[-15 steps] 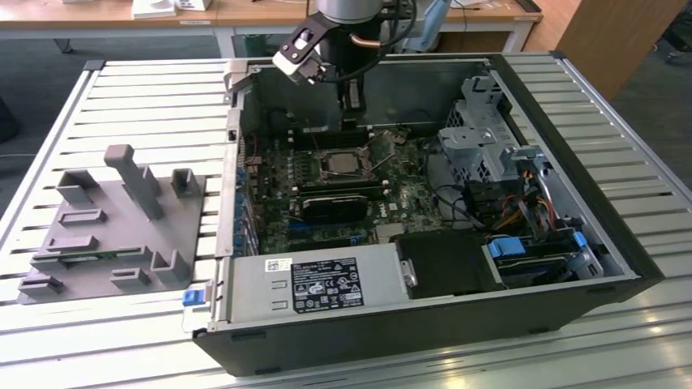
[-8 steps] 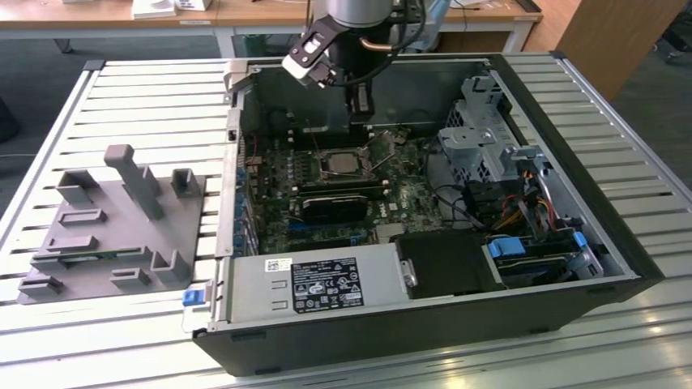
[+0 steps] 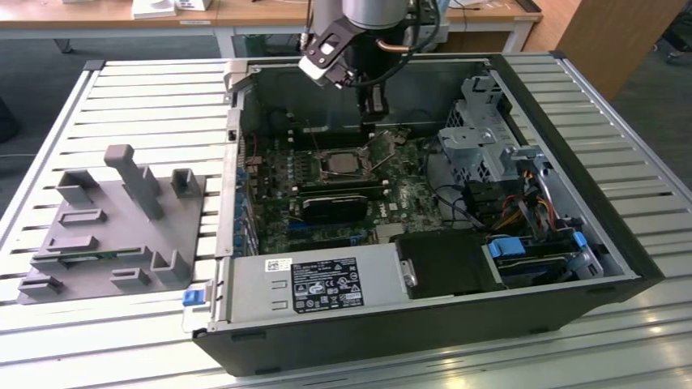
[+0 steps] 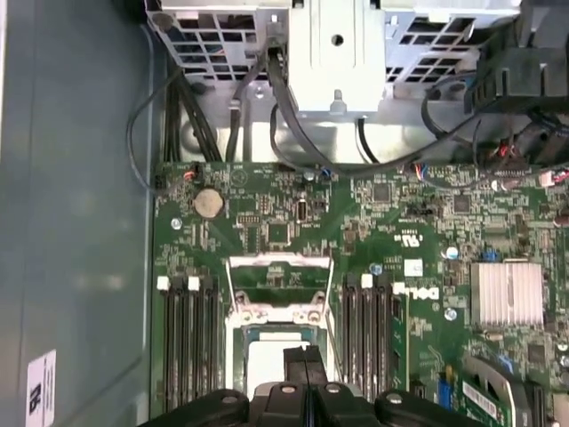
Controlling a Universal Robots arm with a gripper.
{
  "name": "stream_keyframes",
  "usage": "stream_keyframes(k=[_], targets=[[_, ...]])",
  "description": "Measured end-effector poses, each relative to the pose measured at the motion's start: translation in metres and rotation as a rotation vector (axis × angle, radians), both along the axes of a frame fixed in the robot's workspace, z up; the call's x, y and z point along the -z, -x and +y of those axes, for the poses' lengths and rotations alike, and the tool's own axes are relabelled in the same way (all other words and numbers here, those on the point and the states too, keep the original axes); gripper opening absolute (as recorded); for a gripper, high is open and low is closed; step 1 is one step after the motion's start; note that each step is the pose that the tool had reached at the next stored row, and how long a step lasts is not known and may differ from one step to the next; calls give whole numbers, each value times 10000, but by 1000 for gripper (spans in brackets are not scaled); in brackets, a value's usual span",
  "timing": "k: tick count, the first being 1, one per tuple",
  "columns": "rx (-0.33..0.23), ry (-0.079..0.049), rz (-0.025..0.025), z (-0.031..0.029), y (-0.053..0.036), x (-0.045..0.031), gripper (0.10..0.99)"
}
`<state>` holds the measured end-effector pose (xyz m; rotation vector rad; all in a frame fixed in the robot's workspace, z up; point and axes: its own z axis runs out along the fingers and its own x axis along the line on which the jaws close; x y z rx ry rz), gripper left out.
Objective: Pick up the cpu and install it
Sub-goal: 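Close the cpu cover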
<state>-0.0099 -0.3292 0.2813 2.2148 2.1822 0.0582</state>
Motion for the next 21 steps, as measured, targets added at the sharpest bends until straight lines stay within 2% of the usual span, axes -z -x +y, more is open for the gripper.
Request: stream_keyframes(k=[8, 21], targets=[[-125, -3, -1, 52, -81, 60, 106], [-132, -1, 35, 79, -339, 182, 106]])
